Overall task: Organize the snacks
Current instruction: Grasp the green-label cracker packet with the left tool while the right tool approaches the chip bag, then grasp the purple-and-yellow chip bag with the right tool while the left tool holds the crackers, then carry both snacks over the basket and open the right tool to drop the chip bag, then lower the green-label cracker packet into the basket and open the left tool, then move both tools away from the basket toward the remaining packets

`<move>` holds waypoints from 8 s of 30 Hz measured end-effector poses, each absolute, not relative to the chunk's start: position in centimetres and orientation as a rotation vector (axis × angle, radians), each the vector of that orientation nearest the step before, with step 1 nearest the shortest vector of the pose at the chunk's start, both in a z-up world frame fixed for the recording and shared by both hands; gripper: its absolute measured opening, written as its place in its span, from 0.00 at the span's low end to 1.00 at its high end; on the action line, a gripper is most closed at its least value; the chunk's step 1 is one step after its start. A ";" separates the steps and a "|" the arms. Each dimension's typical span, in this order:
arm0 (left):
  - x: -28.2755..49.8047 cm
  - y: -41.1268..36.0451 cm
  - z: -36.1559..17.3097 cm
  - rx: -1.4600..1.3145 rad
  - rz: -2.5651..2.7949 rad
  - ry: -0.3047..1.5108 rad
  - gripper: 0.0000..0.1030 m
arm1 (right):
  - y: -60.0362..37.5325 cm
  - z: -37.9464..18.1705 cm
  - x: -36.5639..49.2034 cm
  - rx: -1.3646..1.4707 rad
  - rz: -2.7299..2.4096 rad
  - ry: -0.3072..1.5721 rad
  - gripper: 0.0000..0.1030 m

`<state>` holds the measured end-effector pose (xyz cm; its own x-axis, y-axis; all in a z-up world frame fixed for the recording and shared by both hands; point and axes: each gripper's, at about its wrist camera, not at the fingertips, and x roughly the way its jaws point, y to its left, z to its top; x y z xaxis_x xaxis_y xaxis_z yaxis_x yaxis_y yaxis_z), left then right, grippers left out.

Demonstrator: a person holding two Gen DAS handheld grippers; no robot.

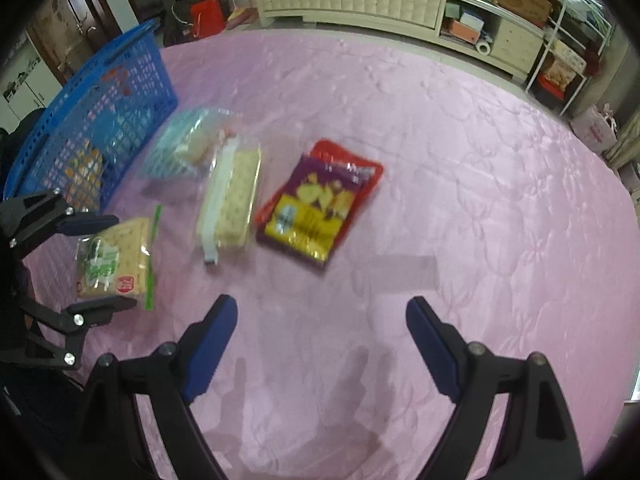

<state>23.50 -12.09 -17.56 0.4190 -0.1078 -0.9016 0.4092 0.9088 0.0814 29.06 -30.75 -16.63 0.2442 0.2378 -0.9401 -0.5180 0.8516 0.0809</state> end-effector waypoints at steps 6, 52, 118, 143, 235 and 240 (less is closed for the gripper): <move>25.0 -11.8 -16.8 0.283 -0.258 1.071 0.60 | -29.8 -16.7 32.0 -0.240 0.441 1.218 0.86; 19.1 -9.3 -9.2 0.267 -0.267 0.915 0.60 | -29.4 -8.6 20.7 -0.482 0.572 1.062 0.44; 19.9 12.6 -3.4 0.110 -0.029 0.819 0.60 | -6.8 -6.8 28.3 -0.644 0.683 0.881 0.77; 23.8 10.9 -5.1 0.210 -0.100 0.866 0.61 | -12.3 -7.3 27.6 -0.521 0.655 0.954 0.84; 33.6 -12.4 -21.4 0.097 -0.119 1.340 0.80 | -33.9 -17.3 29.5 -0.464 0.535 1.036 0.84; 33.8 -12.8 -22.2 0.110 -0.139 1.330 0.52 | -34.4 -17.0 29.7 -0.428 0.537 1.039 0.84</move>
